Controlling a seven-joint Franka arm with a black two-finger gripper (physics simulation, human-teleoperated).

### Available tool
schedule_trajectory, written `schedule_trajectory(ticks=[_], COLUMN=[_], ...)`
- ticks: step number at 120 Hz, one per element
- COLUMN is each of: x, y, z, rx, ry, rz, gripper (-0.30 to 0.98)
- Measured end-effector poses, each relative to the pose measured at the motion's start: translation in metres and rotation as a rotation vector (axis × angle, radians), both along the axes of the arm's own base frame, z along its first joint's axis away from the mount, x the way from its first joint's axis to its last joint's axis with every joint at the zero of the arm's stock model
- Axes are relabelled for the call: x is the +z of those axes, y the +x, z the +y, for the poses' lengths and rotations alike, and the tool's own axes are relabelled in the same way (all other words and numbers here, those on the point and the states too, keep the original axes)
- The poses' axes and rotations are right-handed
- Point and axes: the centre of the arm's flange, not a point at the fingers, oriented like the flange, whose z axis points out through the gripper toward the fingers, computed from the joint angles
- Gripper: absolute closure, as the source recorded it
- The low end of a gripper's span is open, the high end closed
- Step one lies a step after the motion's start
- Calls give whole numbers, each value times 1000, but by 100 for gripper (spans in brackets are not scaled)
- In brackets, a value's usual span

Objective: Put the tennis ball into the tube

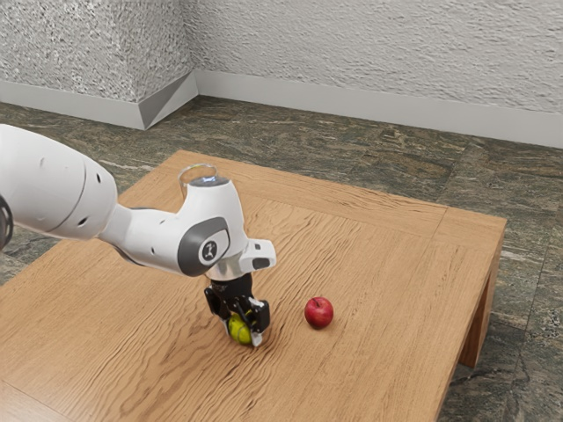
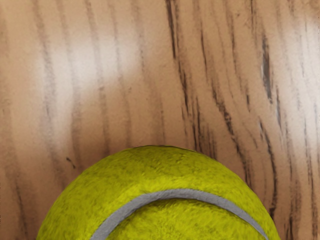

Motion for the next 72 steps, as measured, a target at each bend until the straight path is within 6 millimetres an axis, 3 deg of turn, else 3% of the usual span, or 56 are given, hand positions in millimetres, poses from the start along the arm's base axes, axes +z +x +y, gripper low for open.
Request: schedule_trajectory(ticks=[12, 47, 72], x=[16, 119, 165], y=[1, -6, -10], z=[-1, 0, 17], rx=[-2, -11, -8], ry=[-8, -57, -58], rz=[-16, -112, -126], gripper=[25, 27, 28])
